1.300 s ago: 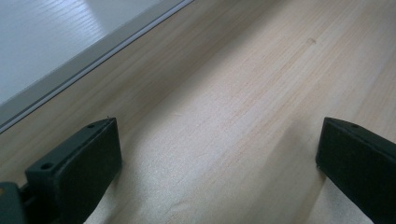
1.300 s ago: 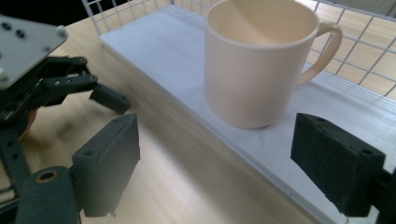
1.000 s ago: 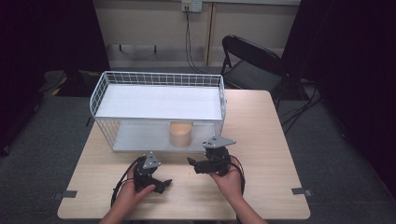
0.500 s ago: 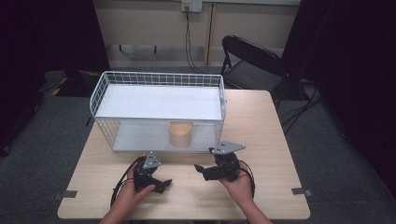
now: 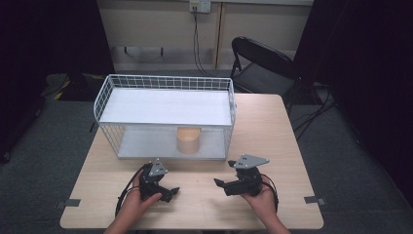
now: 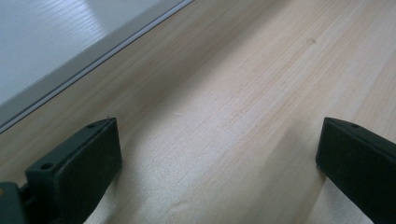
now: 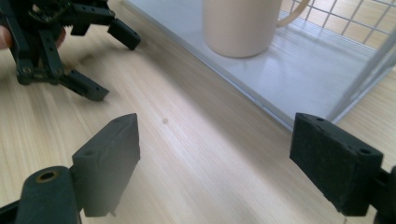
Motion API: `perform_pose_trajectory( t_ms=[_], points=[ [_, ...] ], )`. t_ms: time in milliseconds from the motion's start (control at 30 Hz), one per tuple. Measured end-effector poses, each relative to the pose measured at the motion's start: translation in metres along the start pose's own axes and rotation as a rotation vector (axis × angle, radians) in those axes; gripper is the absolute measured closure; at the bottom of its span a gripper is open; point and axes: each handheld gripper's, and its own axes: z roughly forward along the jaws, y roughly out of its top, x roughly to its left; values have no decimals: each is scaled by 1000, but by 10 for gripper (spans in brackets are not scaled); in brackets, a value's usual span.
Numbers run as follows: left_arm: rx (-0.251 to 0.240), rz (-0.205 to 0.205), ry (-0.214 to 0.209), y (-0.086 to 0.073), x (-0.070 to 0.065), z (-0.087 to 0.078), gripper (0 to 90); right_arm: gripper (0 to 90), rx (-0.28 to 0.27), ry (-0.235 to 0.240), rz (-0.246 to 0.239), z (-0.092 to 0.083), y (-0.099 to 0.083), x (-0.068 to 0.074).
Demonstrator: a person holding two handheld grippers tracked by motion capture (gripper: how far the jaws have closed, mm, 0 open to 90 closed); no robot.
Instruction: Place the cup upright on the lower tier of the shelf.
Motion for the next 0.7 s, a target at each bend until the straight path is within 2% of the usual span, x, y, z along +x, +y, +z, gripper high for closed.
perform_pose_trajectory(
  t_ms=[300,700],
  points=[
    [0,0,0,0,0,0,0,157,-1,-4,5,-12,-17,-10],
    [0,0,0,0,0,0,0,159,27,-13,-5,-27,-45,-24]
  ],
)
